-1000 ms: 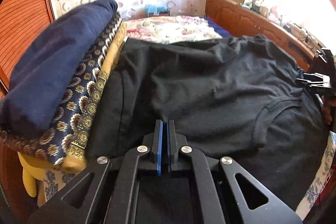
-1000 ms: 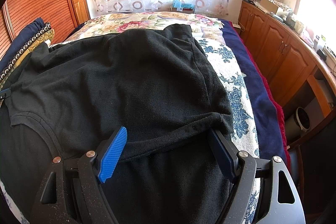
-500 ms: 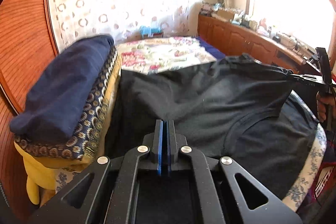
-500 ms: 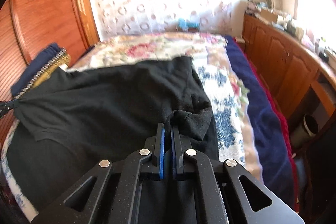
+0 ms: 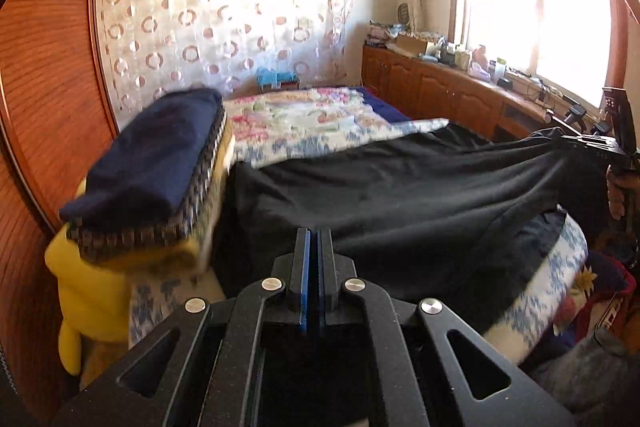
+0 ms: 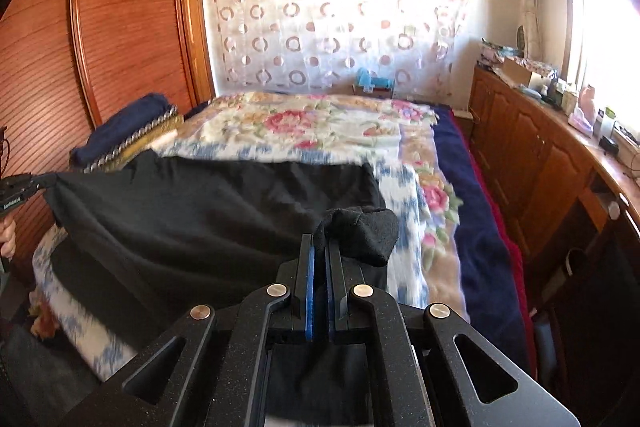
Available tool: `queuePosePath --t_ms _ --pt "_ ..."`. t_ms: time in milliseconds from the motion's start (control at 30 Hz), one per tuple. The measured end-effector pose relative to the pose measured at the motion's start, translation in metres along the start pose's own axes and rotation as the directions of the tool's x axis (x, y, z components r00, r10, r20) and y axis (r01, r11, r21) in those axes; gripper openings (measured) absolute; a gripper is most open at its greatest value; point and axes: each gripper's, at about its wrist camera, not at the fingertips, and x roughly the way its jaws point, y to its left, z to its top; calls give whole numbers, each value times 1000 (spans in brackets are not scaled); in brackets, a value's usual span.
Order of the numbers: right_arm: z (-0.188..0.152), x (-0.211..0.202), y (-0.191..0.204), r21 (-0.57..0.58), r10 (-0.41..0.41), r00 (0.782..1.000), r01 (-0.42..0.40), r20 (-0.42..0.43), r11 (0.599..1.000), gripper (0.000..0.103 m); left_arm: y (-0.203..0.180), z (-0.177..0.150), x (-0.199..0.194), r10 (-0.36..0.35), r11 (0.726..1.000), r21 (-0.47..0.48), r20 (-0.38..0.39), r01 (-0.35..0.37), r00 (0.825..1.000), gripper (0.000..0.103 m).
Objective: Fold small clothes
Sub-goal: 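Grasp the shirt edge with both grippers and fold it over, then lay the folded edge down and open both grippers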
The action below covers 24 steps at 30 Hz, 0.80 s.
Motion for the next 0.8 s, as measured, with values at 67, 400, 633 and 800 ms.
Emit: queuePosePath --t_ms 67,400,633,800 --pt "-16 -1 0 -1 -8 1000 8 -27 1000 4 1 -16 8 4 1000 -13 -39 -5 999 4" --pt "-60 23 1 62 -12 992 20 -126 998 11 -1 -48 22 9 998 -68 -128 -18 992 24" --pt "-45 5 12 13 -65 996 66 -58 998 38 6 -49 12 17 993 -112 -89 -27 996 57" --pt "-42 5 32 0 -38 999 38 -18 999 57 11 -50 13 57 991 -111 -94 -67 994 81"
